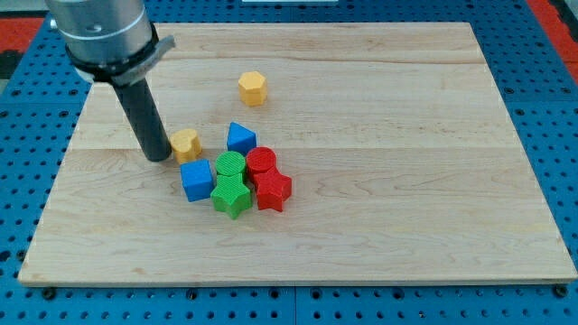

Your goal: Push the blue triangle and yellow hexagon into the group of blocks

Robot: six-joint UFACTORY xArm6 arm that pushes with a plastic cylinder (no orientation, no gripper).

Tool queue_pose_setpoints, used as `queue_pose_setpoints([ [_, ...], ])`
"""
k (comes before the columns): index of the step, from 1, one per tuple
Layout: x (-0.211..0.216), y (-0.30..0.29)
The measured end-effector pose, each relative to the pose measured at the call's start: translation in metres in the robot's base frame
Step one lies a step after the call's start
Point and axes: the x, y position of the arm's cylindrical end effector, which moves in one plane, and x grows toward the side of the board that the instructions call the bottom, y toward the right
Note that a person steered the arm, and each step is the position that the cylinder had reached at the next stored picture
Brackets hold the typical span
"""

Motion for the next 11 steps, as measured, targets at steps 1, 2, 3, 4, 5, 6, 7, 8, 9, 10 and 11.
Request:
queue_pose_setpoints([
  [1,0.001,0.038],
  [2,0.018,0.042],
  [3,-0.031,0.040],
  [4,-0.039,0.075],
  [5,-0.034,0.120],
  [6,-0.034,0.130],
  [7,-0.047,0.153],
  [8,-0.060,0.165],
  [9,-0.040,0.186],
  [10,-0.026,0.181],
  [11,-0.010,0.147],
])
